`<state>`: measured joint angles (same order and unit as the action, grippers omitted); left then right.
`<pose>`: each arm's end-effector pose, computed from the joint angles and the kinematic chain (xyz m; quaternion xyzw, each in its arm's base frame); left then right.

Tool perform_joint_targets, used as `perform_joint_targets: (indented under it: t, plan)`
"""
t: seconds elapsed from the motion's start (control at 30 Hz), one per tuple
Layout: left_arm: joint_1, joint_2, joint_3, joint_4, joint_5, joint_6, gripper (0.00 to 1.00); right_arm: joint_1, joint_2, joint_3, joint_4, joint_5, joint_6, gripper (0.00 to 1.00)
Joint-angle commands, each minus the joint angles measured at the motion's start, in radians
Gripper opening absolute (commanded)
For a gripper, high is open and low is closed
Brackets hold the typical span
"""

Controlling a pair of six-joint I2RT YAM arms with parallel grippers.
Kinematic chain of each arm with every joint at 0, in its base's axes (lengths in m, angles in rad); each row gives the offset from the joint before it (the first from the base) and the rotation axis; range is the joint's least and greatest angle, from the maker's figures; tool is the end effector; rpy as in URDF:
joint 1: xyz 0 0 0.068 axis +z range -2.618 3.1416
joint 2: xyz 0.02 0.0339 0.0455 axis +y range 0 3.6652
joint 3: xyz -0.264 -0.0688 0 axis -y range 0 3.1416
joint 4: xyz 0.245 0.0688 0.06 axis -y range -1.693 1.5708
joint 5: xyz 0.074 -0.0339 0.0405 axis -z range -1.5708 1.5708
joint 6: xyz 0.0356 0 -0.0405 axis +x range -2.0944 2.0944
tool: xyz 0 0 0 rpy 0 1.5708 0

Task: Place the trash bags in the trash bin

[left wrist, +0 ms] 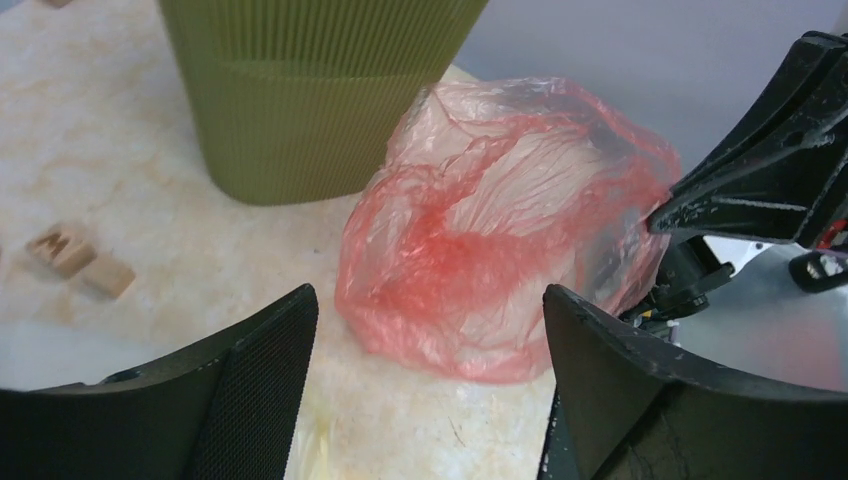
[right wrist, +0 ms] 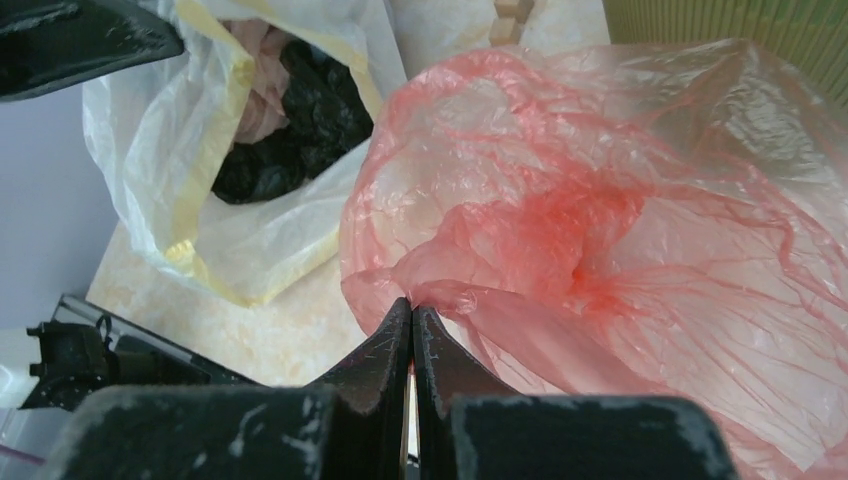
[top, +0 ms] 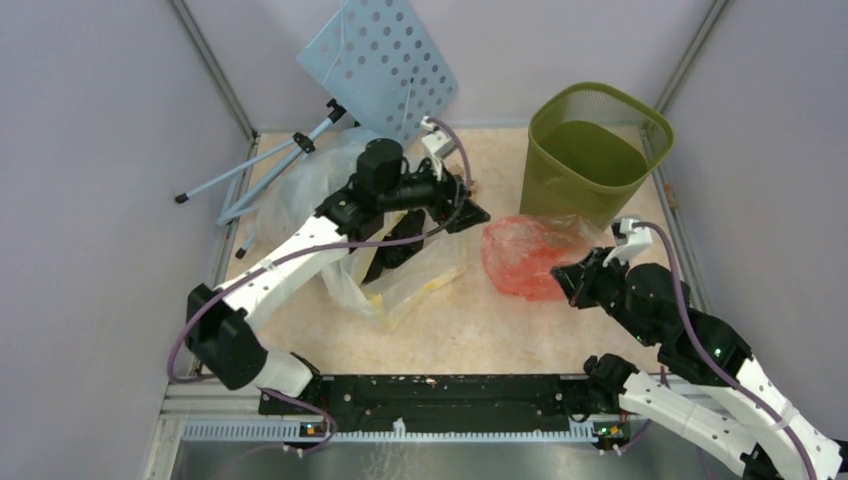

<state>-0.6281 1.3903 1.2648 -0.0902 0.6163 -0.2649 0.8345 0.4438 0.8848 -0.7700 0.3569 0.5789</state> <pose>0.2500 -0.2069 0.3800 0.3211 0.6959 -0.4711 0.4368 0.0624 0.0503 0.3510 0.0004 0.8071 0.2620 0.5292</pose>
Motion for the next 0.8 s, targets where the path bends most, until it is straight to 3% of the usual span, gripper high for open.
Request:
perform_joint_targets:
  t: [0.0,0.43,0.77]
  plan:
    - [-0.075,0.153,0.116,0.022,0.024,0.178,0.89,-0.003,0.022,-0.028,0.009,-0.083,-0.007,0.0]
    - [-0.124,0.549,0.419,-0.054,0.188,0.209,0.99,-0.003,-0.022,-0.18,0.027,-0.278,0.105,0.0]
    - [-0.186,0.653,0.422,-0.009,0.376,0.155,0.9,-0.004,0.0,-0.193,0.046,-0.308,0.093,0.0]
